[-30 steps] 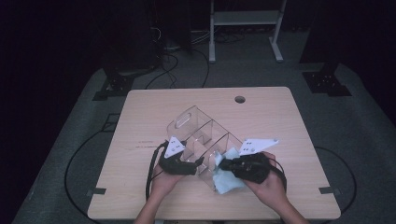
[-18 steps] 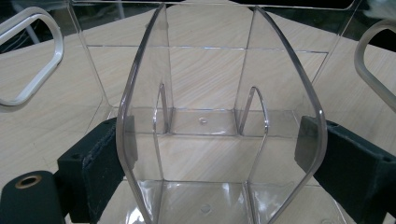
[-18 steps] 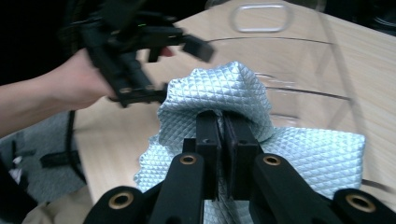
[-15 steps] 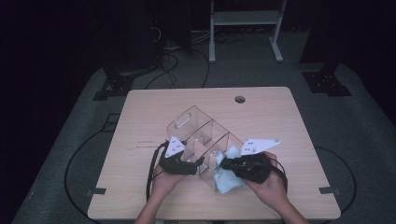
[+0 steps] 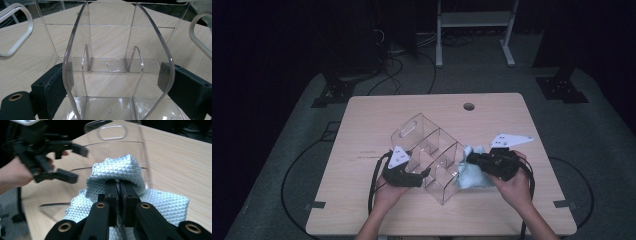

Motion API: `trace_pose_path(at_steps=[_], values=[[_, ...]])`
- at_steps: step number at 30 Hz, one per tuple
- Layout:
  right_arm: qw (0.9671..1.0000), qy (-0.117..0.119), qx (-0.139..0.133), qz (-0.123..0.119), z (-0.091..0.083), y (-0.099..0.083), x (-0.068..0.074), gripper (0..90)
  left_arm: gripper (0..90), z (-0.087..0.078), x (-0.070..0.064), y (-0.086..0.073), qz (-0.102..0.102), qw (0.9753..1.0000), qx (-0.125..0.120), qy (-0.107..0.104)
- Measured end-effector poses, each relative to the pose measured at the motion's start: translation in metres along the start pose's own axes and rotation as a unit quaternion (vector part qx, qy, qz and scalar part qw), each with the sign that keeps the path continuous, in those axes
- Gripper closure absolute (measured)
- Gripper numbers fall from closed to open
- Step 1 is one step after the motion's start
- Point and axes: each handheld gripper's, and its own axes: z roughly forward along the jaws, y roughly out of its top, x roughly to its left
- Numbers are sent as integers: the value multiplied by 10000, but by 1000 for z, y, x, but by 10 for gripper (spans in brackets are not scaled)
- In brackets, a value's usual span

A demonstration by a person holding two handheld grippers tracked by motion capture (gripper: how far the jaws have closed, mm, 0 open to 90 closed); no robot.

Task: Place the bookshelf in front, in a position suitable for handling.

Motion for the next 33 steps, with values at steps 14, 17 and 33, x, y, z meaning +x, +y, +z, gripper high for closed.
trace_pose_path(at_steps=[14,17,33], values=[[9978,-406,-436,304,-15,-24,-17,852,96,1,-1,1,-18,10000,5,46],[9978,-421,-381,331,-12,-33,-18,852,96,1,-2,0,-16,10000,1,69],[9971,-328,74,689,31,-85,-29,849,96,-1,-2,-1,-57,10000,11,69]])
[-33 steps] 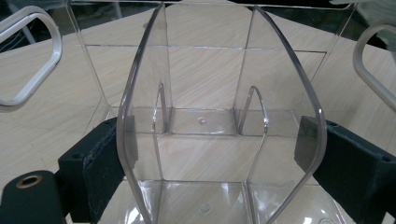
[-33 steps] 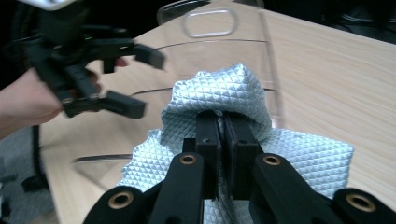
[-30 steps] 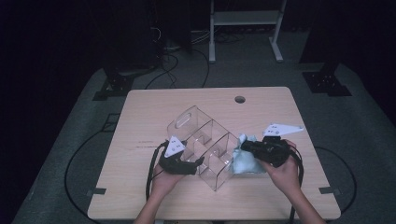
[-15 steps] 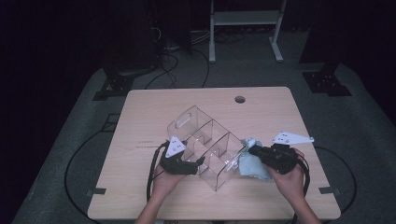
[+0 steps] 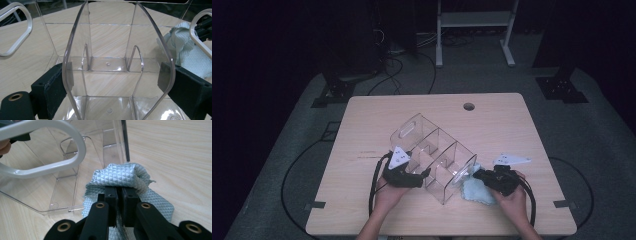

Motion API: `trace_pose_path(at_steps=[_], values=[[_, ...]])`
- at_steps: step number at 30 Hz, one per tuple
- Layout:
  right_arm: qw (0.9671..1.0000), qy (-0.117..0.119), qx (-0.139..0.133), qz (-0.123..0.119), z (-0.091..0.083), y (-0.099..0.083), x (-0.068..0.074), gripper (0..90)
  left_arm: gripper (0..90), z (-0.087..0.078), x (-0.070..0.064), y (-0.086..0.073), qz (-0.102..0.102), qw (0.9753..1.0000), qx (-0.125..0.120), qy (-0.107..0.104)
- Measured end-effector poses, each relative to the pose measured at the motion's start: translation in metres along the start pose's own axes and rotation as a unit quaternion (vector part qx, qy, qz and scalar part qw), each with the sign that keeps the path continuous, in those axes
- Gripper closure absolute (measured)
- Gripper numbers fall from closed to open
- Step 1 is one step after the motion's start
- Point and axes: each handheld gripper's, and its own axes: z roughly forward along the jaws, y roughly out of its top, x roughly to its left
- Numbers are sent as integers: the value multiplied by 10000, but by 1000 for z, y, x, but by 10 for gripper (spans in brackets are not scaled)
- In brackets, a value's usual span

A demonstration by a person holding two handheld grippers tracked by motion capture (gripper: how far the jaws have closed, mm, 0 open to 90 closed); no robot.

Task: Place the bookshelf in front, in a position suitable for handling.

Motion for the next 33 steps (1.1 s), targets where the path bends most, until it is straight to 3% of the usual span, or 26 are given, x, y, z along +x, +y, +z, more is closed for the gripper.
trace_pose_path(at_steps=[3,5,11,14,21,31,33], values=[[9992,32,-402,-69,-12,9,5,848,96,0,-1,0,-8,10000,-12,10],[9986,31,-509,-103,-16,10,7,848,96,-1,-1,-1,-7,10000,-15,19],[9999,-1,-28,-107,6,-9,0,845,95,-1,-2,-1,-19,10000,-17,41],[10000,27,83,-19,13,-15,-3,844,95,-2,-2,-1,-24,10000,-12,35],[9998,-19,-118,-127,5,-8,4,844,94,-1,-2,-1,-25,10000,-23,34],[9996,-11,284,-6,20,-19,-1,840,92,-1,-1,-2,-38,10000,-42,36],[10000,12,34,-26,12,-14,2,841,92,-1,-2,-2,-40,10000,-49,39]])
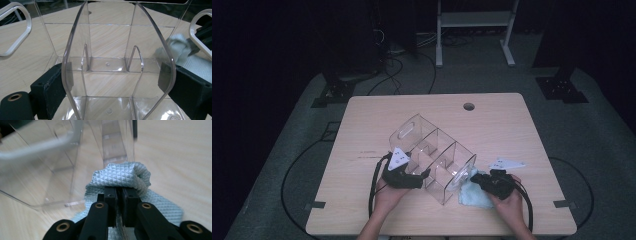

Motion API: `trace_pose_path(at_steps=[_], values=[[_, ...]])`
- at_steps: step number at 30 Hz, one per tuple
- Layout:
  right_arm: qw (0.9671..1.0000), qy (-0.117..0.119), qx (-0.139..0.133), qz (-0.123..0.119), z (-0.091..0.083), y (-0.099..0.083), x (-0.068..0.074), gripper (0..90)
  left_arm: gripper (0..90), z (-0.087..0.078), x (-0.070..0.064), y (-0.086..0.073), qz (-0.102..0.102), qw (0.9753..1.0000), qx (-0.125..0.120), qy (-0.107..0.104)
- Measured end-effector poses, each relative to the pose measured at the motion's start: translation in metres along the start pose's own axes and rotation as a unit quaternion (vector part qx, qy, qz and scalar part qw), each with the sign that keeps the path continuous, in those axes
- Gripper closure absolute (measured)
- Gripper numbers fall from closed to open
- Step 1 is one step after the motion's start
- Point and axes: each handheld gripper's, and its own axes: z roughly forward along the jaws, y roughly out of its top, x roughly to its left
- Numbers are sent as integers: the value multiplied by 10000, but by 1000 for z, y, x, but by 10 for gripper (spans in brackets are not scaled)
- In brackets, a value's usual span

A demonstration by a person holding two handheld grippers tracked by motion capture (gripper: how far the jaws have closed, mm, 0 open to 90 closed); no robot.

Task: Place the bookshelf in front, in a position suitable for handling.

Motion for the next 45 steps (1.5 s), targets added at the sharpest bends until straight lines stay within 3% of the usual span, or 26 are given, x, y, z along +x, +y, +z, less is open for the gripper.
trace_pose_path(at_steps=[5,9,11,13,16,20,25,30,33,37,39,40,43,45], values=[[10000,13,-56,7,-2,2,0,840,91,0,0,0,-1,10000,-4,5],[9995,41,278,154,10,-7,-4,838,90,0,0,0,-2,10000,14,8],[9995,26,293,150,11,-7,-4,837,90,0,0,0,-9,10000,22,7],[9999,-61,114,2,4,-2,1,838,90,0,0,0,-13,10000,14,7],[10000,-45,-75,-25,-3,3,4,838,90,0,0,0,-12,10000,7,6],[10000,-19,-44,-27,0,0,3,837,90,0,0,0,-13,10000,27,10],[9998,-49,191,3,8,-5,2,836,90,0,-1,-1,-45,10000,1,16],[10000,-27,-17,-53,-1,-1,7,837,90,0,-1,0,-46,10000,6,13],[9998,109,143,-81,5,-5,14,836,89,1,-1,1,-28,10000,18,6],[9980,427,312,-352,9,-7,31,835,89,0,1,0,-33,10000,16,-18],[9976,444,340,-411,9,-5,29,837,90,0,2,0,-41,10000,31,-31],[9978,407,338,-395,9,-5,27,837,91,0,1,0,-41,10000,32,-30],[9988,-13,384,-317,10,-5,16,837,91,0,1,0,-36,10000,36,-26],[9991,15,354,-235,11,-5,14,837,90,0,1,0,-45,10000,31,-13]])
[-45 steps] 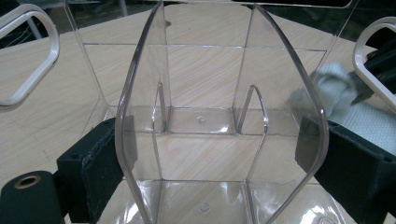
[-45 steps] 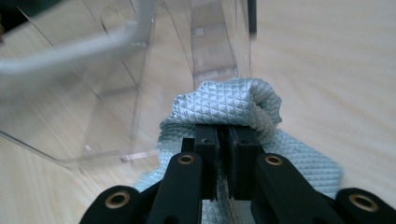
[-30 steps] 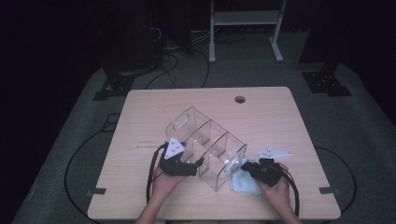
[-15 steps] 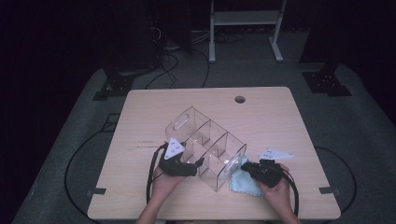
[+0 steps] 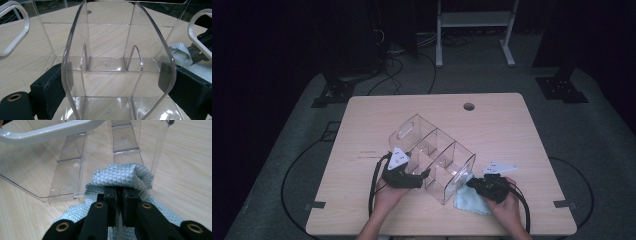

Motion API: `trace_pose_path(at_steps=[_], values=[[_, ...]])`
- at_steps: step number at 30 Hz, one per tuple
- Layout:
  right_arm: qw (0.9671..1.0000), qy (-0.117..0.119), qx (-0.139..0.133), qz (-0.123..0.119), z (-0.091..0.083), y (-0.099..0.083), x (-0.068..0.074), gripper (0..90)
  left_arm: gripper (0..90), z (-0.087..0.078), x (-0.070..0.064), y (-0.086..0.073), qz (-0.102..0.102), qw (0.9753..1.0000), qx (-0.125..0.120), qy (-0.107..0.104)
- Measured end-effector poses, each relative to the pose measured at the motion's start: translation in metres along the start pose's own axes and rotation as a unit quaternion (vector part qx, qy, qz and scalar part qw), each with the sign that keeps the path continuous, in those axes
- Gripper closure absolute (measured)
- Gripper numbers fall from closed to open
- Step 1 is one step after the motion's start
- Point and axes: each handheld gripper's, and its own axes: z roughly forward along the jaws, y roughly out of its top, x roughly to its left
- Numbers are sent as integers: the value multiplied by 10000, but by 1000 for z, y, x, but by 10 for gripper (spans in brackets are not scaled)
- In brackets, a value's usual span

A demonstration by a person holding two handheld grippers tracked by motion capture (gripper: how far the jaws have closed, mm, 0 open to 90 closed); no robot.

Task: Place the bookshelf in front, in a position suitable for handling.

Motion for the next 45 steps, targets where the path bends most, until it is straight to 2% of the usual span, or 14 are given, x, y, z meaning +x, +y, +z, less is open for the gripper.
trace_pose_path(at_steps=[1,3,6,9,12,15,18,20,23,28,30,32,37,45], values=[[10000,11,7,-24,0,0,2,837,90,0,0,0,-8,10000,1,10],[9997,224,27,-92,0,-1,10,836,90,0,-1,0,-9,10000,-8,22],[9979,518,121,-372,2,-2,30,835,89,-1,0,0,-8,10000,-11,18],[9969,493,170,-582,3,0,34,837,90,-1,2,0,-5,10000,22,7],[9988,243,103,-407,2,1,24,837,90,-1,2,0,-3,10000,12,5],[9992,276,91,-282,2,-1,22,838,90,0,1,0,-15,10000,2,32],[9969,506,225,-566,7,-3,42,837,90,-1,2,0,-26,10000,-17,36],[9952,661,298,-662,9,-4,51,836,90,-1,2,0,-22,10000,-12,34],[9946,542,341,-823,8,-2,58,837,90,-1,2,0,-13,10000,6,36],[9946,669,-21,-795,-7,8,64,839,90,-1,2,0,-18,10000,7,45],[9931,708,-256,-902,-18,13,72,839,90,0,1,0,-39,10000,13,44],[9924,684,-312,-970,-20,13,75,839,90,0,0,0,-41,10000,3,44],[9929,725,47,-943,-4,3,73,843,90,-1,1,-1,-30,10000,3,48],[9926,779,424,-833,13,-6,70,845,90,-1,2,-1,-30,10000,2,59]])
